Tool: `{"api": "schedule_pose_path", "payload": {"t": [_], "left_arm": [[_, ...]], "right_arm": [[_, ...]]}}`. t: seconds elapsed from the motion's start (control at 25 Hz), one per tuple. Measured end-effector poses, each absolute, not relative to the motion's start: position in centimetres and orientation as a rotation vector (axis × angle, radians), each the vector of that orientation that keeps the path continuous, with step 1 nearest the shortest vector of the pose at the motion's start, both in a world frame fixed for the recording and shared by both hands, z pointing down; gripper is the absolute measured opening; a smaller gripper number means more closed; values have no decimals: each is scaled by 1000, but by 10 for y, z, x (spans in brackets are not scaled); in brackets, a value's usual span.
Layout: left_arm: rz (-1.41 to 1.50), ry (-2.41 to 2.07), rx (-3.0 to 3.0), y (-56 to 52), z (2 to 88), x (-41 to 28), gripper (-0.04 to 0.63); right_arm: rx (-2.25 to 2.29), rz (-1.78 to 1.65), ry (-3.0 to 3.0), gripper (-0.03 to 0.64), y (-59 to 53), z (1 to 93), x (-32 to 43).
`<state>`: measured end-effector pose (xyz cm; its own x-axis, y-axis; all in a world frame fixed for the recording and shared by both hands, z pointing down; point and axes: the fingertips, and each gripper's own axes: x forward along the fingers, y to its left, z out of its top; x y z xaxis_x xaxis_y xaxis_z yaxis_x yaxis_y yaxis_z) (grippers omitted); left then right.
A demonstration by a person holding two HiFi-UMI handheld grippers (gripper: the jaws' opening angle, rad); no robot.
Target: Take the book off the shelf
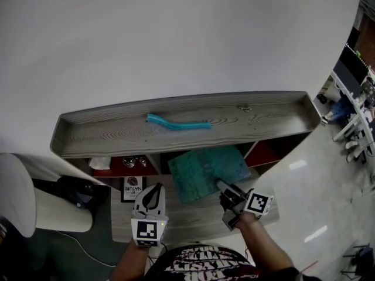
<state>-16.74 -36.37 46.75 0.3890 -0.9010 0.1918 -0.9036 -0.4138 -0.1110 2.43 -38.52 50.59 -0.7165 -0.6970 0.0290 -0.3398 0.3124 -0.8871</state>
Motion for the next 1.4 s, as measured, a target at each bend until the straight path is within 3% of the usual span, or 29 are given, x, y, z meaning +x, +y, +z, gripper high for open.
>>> {"api": "schedule_pose_path", "payload": {"t": [0.68, 1.4], "left_arm": [[424, -1790, 2503, -266, 481, -167, 15], [359, -1828, 2450, -258, 478, -172, 15]], "right_arm": [[-846, -1527, 2250, 181, -301, 541, 62], [-723, -1780, 2315, 181, -270, 641, 59]]}}
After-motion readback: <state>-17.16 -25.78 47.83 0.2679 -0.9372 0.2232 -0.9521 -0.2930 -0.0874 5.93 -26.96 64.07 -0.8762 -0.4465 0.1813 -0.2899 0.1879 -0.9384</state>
